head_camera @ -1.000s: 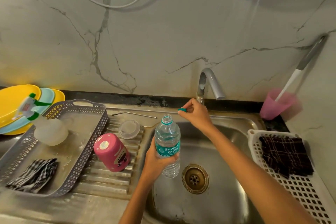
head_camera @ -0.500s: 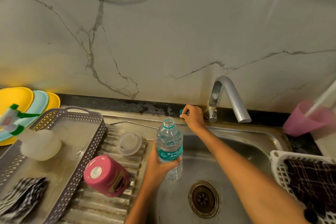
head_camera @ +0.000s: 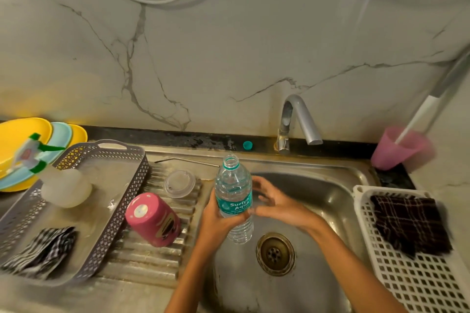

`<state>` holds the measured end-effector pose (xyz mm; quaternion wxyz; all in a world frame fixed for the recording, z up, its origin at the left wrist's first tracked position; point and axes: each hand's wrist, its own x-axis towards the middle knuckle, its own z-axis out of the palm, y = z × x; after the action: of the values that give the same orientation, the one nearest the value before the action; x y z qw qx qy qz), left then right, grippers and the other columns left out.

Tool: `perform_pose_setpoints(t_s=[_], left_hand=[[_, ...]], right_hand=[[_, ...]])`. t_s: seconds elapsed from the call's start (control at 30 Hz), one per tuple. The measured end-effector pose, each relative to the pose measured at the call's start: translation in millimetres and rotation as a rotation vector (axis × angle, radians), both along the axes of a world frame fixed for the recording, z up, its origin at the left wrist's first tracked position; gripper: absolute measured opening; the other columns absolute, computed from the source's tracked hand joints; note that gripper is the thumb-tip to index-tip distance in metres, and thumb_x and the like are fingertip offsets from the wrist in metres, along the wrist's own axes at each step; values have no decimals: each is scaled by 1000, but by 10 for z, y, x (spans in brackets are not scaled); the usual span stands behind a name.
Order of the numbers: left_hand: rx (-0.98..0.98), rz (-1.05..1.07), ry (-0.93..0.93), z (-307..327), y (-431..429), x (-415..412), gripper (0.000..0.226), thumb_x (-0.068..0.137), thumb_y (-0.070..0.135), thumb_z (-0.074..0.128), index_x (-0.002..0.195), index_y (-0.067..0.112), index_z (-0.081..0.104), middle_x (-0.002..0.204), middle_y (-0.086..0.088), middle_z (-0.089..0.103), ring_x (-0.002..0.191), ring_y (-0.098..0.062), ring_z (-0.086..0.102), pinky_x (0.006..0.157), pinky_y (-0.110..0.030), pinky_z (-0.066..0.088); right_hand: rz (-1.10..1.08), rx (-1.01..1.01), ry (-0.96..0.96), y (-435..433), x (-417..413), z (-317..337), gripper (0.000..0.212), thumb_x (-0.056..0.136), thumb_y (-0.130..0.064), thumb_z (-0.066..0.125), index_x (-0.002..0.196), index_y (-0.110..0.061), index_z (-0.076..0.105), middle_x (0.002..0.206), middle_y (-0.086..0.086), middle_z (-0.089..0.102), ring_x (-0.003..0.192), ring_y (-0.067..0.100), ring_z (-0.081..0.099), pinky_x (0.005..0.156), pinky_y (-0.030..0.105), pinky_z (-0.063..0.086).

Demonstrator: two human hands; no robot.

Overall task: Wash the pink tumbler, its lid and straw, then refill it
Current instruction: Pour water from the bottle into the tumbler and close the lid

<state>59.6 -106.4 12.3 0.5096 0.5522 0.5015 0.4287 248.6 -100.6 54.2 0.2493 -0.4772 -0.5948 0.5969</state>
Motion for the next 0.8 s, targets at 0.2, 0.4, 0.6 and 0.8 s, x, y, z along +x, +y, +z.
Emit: perform_pose_setpoints(t_s=[0.2,0.4,0.6,0.8], left_hand=[[17,-47,28,77,-403,65,81,66,19,88,137,23,49,125,1,66,116,-18,64,95,-40,54],[60,-129,96,209,-647,150,77,60,17,83,129,28,51,117,6,69,109,-10,66,91,-30,55],[40,-421,336,500,-675,43,94,69,23,90,142,31,32,141,13,50,128,2,48,111,-24,38],[167,-495,1472,924,-155,-580,111,77,52,75,156,15,7,163,-5,15,149,-25,15,122,-40,13]], right_hand=[[-243,61,36,-532,-248,137,74,70,-34,86,125,-51,39,119,-29,57,108,-11,56,86,11,47],[-437,231,7,-771,-330,159,72,57,-31,93,110,-48,48,111,-21,64,104,-7,61,87,18,53],[-539,300,36,-854,-275,96,64,59,-18,92,112,-35,59,103,-12,71,98,1,66,85,24,55],[-577,230,52,-884,-192,-34,61,59,-22,92,111,-29,61,102,-9,72,95,5,68,85,31,56]])
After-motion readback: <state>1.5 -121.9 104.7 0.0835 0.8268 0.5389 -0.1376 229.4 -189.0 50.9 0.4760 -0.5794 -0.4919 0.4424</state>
